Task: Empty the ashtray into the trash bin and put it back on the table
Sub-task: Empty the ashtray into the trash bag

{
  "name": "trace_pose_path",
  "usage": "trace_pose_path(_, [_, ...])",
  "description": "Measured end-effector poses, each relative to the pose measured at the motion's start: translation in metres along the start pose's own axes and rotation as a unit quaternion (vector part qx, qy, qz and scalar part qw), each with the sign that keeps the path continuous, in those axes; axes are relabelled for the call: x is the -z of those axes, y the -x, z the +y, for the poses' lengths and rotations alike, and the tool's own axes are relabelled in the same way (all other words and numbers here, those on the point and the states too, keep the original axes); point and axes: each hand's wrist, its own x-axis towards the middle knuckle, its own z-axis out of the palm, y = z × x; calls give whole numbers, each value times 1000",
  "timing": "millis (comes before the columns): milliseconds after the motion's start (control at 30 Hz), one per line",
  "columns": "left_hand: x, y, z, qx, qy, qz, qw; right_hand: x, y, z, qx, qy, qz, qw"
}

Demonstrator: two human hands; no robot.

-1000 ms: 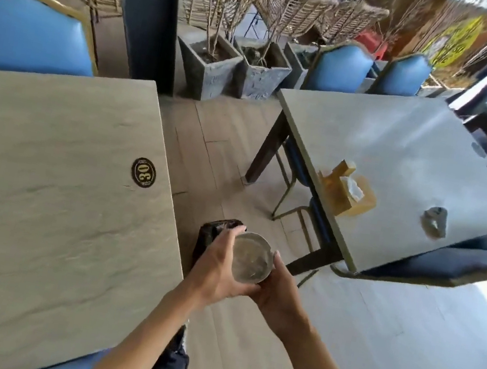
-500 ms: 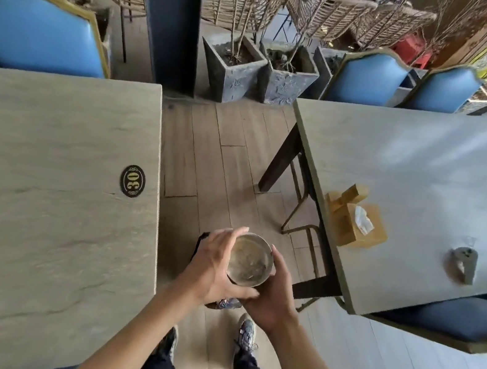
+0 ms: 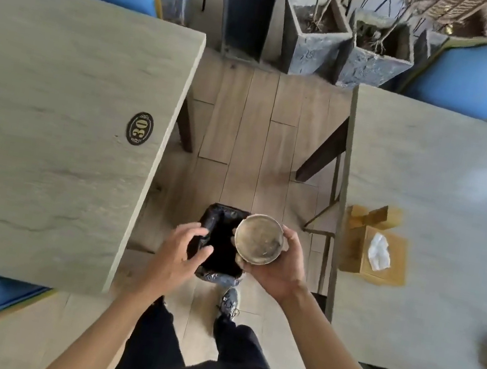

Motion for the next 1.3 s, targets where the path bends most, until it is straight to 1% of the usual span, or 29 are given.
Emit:
trace_pose_path(67, [-12, 5, -15, 29, -7, -22, 999, 14, -12, -4, -27, -6, -7, 1000])
trace_pose_path(167, [-27, 7, -34, 57, -10, -32, 998, 31, -34, -1, -54, -9, -12, 998])
trace_pose_path(267, [-42, -1, -56, 91, 2, -37, 995, 52, -67, 11, -61, -15, 9, 998])
trace_pose_path(333, [-54, -9, -76, 92, -6, -49, 995, 66, -91, 22, -78, -19, 15, 997])
trace_pose_path(400, [-67, -19, -101, 89, -11, -68, 994, 86, -117, 35, -93, -11, 29, 995])
trace_pose_path(467, [-82, -32, -130, 90, -12, -81, 993, 105, -144, 49, -90, -6, 47, 995])
trace_pose_path(667, [-135, -58, -228, 111, -32, -143, 983, 167, -214, 100, -103, -21, 70, 992])
trace_pose_path(767, [-159, -59, -273, 145, -37, -150, 977, 203, -245, 123, -107, -41, 87, 990])
trace_pose_path(867, [-186, -61, -311, 173, -32, -149, 973, 240, -281, 133, -99, -34, 124, 987])
trace_pose_path(967, [-213, -68, -334, 182, -25, -143, 973, 271, -316, 131, -90, 11, 164, 982])
trace_pose_path(1067, [-237, -81, -352, 183, -15, -128, 975, 291, -350, 121, -68, 71, 186, 978])
trace_pose_path(1167, [-258, -96, -364, 182, -4, -111, 977, 310, -378, 113, -57, 178, 211, 959])
trace_pose_path(1233, [-270, -105, -371, 177, -5, -98, 979, 321, -390, 110, -64, 244, 201, 947])
trace_pose_path(1300, [-279, -110, -375, 173, -3, -86, 981, 330, -401, 110, -63, 280, 190, 939])
